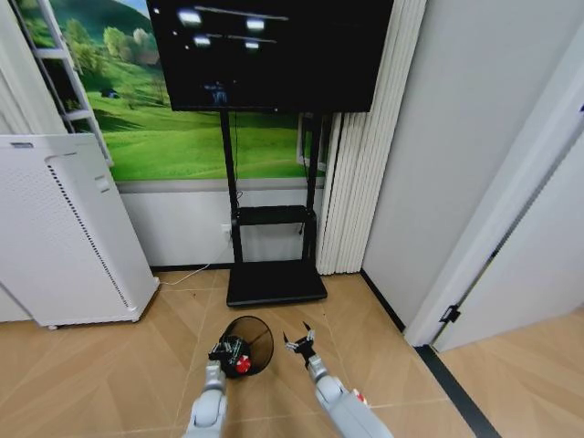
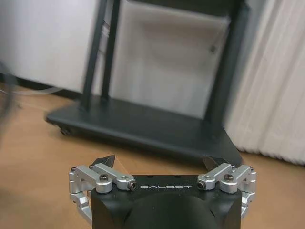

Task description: Pick up the trash bin and place the garbage on the floor into it.

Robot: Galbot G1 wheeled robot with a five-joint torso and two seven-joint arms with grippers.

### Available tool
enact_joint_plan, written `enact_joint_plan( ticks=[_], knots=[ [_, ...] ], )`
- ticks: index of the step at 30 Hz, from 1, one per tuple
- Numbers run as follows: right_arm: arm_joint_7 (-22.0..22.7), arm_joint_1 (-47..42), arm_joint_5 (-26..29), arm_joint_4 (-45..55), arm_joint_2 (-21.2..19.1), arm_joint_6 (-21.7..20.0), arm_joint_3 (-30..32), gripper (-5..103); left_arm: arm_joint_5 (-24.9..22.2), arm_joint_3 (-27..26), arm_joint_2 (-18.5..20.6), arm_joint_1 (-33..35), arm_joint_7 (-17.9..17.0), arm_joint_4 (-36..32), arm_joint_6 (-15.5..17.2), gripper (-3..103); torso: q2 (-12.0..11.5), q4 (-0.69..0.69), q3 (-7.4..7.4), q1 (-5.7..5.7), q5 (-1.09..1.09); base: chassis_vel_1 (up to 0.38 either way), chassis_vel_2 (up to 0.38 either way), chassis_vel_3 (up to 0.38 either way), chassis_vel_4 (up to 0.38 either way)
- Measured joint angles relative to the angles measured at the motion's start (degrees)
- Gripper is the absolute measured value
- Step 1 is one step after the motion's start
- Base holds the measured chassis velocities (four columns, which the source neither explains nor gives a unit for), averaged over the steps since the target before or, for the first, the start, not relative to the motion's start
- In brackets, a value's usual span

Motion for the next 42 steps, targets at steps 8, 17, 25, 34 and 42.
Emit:
enact_joint_plan(
  ticks=[8, 17, 25, 34, 42],
  knots=[
    [-1.8, -2.8, 1.5, -1.1, -3.3, -2.8, 2.0, 100, -7.4, -2.7, 3.2, 10.8, 0.0, -9.5, -0.2, 6, 0.0, 0.03, -0.01, -0.01, -0.01, 0.0, 0.0, 0.0, 0.0],
    [-7.2, -5.1, 1.5, -3.9, -8.2, -1.8, 1.9, 100, -15.4, -4.5, 6.6, 15.0, 0.3, -15.9, 0.5, 6, 0.0, 0.01, 0.0, -0.01, 0.0, 0.0, 0.0, 0.0, 0.0],
    [-8.0, -5.9, 1.1, -8.1, -11.6, -1.8, 3.6, 100, -15.9, -3.6, 6.1, 14.7, 0.3, -17.3, 1.3, 6, 0.0, 0.0, 0.0, -0.01, 0.0, 0.0, 0.0, 0.0, 0.0],
    [-9.1, -8.9, -0.7, -10.9, -12.0, -0.2, 7.3, 100, -15.5, -3.1, 6.1, 13.7, 0.3, -15.7, 0.9, 6, 0.0, 0.0, 0.0, -0.01, -0.02, 0.0, 0.0, 0.0, 0.0],
    [-9.1, -10.0, -3.8, -12.3, -9.2, 0.7, 8.1, 100, -15.7, -3.6, 6.1, 13.4, 0.3, -14.3, 0.1, 6, 0.0, 0.01, 0.0, 0.0, -0.01, 0.0, 0.0, 0.0, 0.0]
  ],
)
